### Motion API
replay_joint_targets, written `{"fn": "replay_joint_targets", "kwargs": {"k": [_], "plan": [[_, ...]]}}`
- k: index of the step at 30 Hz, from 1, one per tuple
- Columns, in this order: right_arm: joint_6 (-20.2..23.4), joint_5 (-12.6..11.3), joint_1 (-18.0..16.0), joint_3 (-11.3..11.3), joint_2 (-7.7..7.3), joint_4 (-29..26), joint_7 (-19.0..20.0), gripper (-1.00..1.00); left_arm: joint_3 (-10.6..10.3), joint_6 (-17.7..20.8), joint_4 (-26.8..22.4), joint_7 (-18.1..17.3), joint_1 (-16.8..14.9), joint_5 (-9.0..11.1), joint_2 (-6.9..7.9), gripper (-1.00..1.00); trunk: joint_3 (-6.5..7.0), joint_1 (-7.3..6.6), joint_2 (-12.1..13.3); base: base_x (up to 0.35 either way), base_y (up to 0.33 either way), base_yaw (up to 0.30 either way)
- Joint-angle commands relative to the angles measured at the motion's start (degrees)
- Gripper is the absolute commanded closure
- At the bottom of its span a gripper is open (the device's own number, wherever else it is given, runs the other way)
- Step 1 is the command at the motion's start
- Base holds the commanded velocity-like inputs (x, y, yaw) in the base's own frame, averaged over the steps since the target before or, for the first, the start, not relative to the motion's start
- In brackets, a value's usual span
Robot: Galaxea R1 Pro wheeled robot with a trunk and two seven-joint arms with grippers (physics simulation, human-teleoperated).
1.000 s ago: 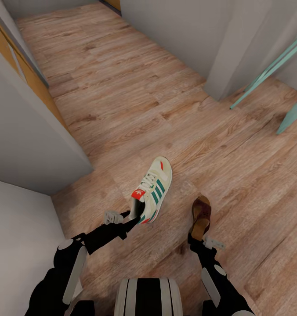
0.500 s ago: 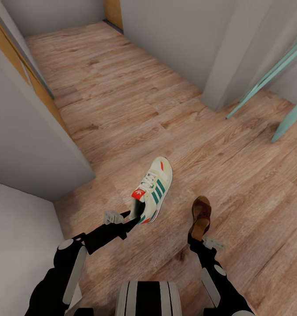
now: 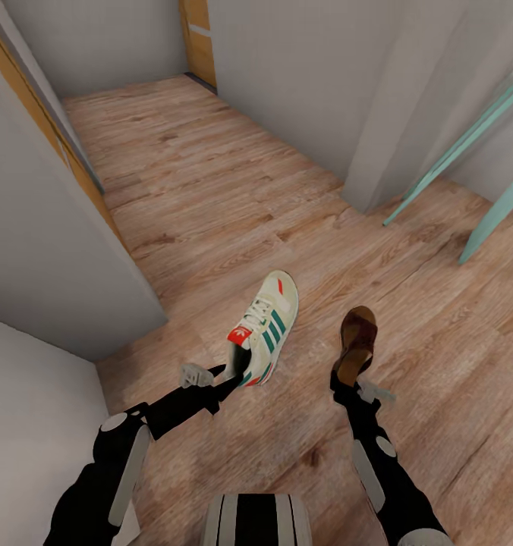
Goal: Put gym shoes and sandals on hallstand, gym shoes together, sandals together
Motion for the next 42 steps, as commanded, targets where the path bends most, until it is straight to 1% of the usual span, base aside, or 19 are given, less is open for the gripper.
{"fn": "replay_joint_targets", "kwargs": {"k": [1,4,6,8,10,14,16,18,25,27,31,35,39,42], "plan": [[-0.2,-0.8,0.0,-0.1,0.0,-1.8,0.0,1.0,0.1,0.5,0.0,-0.2,0.0,0.3,-0.05,1.0,0.28,-0.03,0.0,0.0,0.0,0.0],[0.1,-0.7,0.0,-0.1,-0.06,-7.5,0.0,1.0,-0.1,0.5,0.0,-0.2,0.0,0.3,-0.05,1.0,1.22,-0.1,0.0,0.0,0.0,0.0],[0.5,-0.6,0.1,-0.1,-0.05,-12.3,0.0,1.0,-0.1,0.4,0.1,-0.2,0.0,0.3,-0.05,1.0,1.84,-0.16,0.1,0.0,0.0,0.0],[1.6,-0.6,0.1,-0.1,-0.06,-15.9,0.0,1.0,-0.1,0.5,0.1,-0.2,0.0,0.3,-0.05,1.0,2.46,-0.21,0.1,0.0,0.0,0.0],[4.3,-0.6,0.1,-0.2,-0.07,-17.6,0.0,1.0,0.0,0.4,0.1,-0.2,0.0,0.3,-0.05,1.0,3.08,-0.26,0.1,0.0,0.0,0.0],[14.2,-0.7,0.1,-0.2,-0.1,-20.2,0.0,1.0,0.3,0.4,0.1,-0.2,0.0,0.2,-0.05,1.0,4.31,-0.36,0.2,0.0,0.0,0.0],[16.4,-0.6,0.1,-0.2,-0.11,-20.5,0.0,1.0,0.3,0.4,0.1,-0.2,0.0,0.2,-0.05,1.0,4.86,-0.41,0.2,0.0,0.0,0.0],[17.4,-0.6,0.1,-0.1,-0.09,-20.6,0.0,1.0,0.3,0.4,0.1,-0.2,0.0,0.2,-0.05,1.0,5.34,-0.47,0.2,0.0,0.0,0.0],[17.9,-0.6,0.1,-0.1,-0.06,-20.7,-0.1,1.0,0.4,0.4,0.1,-0.2,0.0,0.2,-0.05,1.0,6.91,-0.65,0.3,0.0,0.0,0.0],[17.9,-0.6,0.1,-0.1,-0.07,-20.7,-0.1,1.0,0.4,0.4,0.1,-0.2,0.0,0.2,-0.05,1.0,6.91,-0.65,0.3,0.0,0.0,0.0],[17.9,-0.6,0.1,-0.1,-0.04,-20.7,-0.1,1.0,1.3,0.4,0.1,-0.2,0.0,0.2,-0.05,1.0,6.91,-0.65,0.3,0.0,0.0,0.0],[17.9,-0.6,0.1,-0.1,-0.04,-20.7,-0.1,1.0,1.7,0.4,0.1,-0.2,0.0,0.3,-0.05,1.0,6.91,-0.65,0.3,0.0,0.0,0.0],[17.9,-0.6,0.1,-0.1,-0.04,-20.7,-0.1,1.0,1.8,0.4,0.1,-0.2,0.0,0.3,-0.05,1.0,6.91,-0.65,0.3,0.0,0.0,0.0],[17.9,-0.6,0.1,-0.1,-0.04,-20.7,-0.1,1.0,1.8,0.4,0.1,0.0,0.4,0.2,-0.05,1.0,6.91,-0.65,0.3,-0.093,-0.243,0.0]]}}
